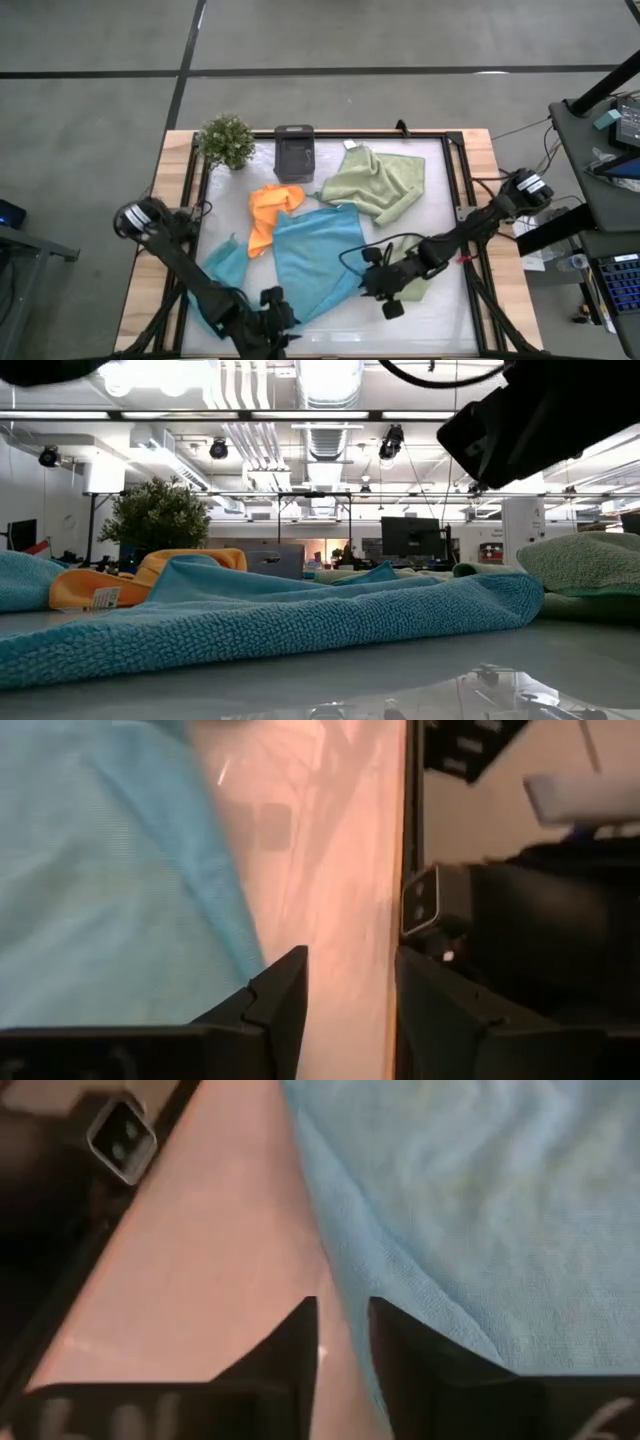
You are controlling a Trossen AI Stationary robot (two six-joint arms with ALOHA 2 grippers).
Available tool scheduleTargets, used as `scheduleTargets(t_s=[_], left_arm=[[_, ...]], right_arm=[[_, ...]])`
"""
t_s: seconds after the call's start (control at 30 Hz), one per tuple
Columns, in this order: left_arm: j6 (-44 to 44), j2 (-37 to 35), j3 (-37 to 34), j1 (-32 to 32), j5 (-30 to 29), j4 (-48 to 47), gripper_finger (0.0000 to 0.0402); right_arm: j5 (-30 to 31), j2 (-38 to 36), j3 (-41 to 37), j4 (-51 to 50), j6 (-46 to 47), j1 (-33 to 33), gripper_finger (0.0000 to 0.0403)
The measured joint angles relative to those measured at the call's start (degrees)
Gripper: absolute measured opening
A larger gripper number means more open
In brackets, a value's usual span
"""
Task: Fold microfiber towels
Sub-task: Fold the right blue towel
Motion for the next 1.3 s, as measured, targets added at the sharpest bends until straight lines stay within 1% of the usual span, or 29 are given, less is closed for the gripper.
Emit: scheduleTargets(t_s=[0.07, 0.2, 0.37, 0.53, 0.77, 0.83, 0.93, 1.0, 1.1, 1.2, 1.3], left_arm=[[0.92, 1.83, 0.0, 0.19, 2.87, 0.54, 0.0152], [-0.26, 4.33, 0.0, 0.53, 3.57, -1.0, 0.0188], [-0.36, 7.13, -0.22, 0.89, 3.72, -1.98, 0.0224], [-3.6, 9.01, -0.26, 1.33, 4.17, -4.45, 0.023], [-4.81, 10.29, -0.26, 1.35, 5.43, -4.26, 0.023], [-4.81, 10.57, -0.26, 1.35, 5.36, -4.35, 0.023], [-4.81, 10.57, -0.38, 1.35, 5.39, -4.31, 0.023], [-4.79, 10.57, -0.54, 1.35, 5.2, -4.27, 0.0223], [-4.79, 10.57, -0.71, 1.35, 5.08, -4.44, 0.0195], [-4.8, 10.57, -0.94, 1.37, 5.0, -4.89, 0.0154], [-4.82, 10.57, -0.98, 1.4, 4.99, -5.45, 0.0106]], right_arm=[[0.04, 1.35, 3.03, -5.13, -1.15, 0.2, 0.0125], [0.11, 4.01, 7.43, -13.35, -1.53, 0.19, 0.0169], [1.39, 6.4, 8.44, -14.91, -0.5, -0.49, 0.0202], [5.07, 7.03, 6.37, -14.76, 1.92, -2.92, 0.0215], [5.09, 5.51, 2.26, -12.29, 6.29, -8.21, 0.0215], [3.91, 5.53, 1.01, -10.12, 7.08, -9.32, 0.0215], [-0.95, 6.04, -0.35, -5.52, 7.2, -10.16, 0.0215], [-2.82, 6.43, -1.19, -3.61, 7.47, -10.36, 0.0215], [-4.42, 6.76, -1.97, -1.18, 7.44, -10.36, 0.0214], [-4.52, 6.76, -2.42, -0.93, 7.8, -10.36, 0.0203], [-4.61, 6.76, -2.72, -0.71, 7.99, -10.36, 0.0173]])
